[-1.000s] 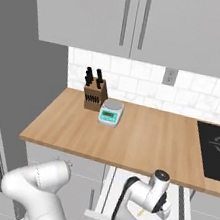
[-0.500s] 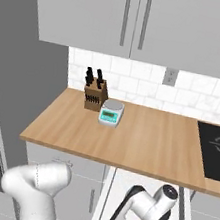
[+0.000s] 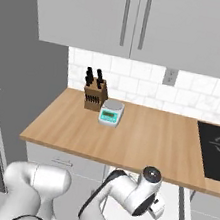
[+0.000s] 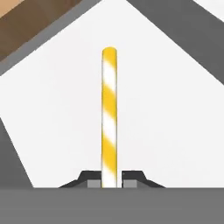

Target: Take a straw from the drawer in front and place it inside the glass cup on the dining counter.

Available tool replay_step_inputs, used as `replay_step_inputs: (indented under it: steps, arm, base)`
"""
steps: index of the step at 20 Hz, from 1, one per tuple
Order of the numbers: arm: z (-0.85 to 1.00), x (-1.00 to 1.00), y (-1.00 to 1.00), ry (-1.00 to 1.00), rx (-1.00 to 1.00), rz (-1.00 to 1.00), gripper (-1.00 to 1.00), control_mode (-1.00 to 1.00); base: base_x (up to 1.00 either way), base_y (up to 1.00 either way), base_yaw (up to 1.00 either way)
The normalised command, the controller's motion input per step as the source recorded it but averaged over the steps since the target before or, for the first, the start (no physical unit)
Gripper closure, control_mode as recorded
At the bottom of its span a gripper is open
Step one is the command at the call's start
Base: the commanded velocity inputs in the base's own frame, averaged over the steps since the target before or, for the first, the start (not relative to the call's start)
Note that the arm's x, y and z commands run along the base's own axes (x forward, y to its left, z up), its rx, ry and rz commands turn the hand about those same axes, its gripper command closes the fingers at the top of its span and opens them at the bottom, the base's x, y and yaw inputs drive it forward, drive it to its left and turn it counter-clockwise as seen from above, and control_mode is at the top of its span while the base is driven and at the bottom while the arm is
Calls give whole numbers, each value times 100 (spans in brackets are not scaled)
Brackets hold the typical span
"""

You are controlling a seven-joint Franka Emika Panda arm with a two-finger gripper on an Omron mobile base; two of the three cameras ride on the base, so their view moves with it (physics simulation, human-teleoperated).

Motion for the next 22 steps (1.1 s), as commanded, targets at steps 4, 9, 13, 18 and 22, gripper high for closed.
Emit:
replay_step_inputs:
  steps: [4, 9, 13, 18, 22]
  arm:
    - [100, 7, 100, 0, -38, 23, 100, -100]
    - [100, 15, 78, -5, -11, 10, 100, -100]
    - [100, 3, 53, -12, 0, 11, 100, -100]
    - [100, 0, 73, 2, 4, 14, 100, -100]
    - [100, 0, 82, 1, 3, 9, 100, -100]
  base:
    - [0, 0, 0]
    - [0, 0, 0]
    - [0, 0, 0]
    - [0, 0, 0]
    - [0, 0, 0]
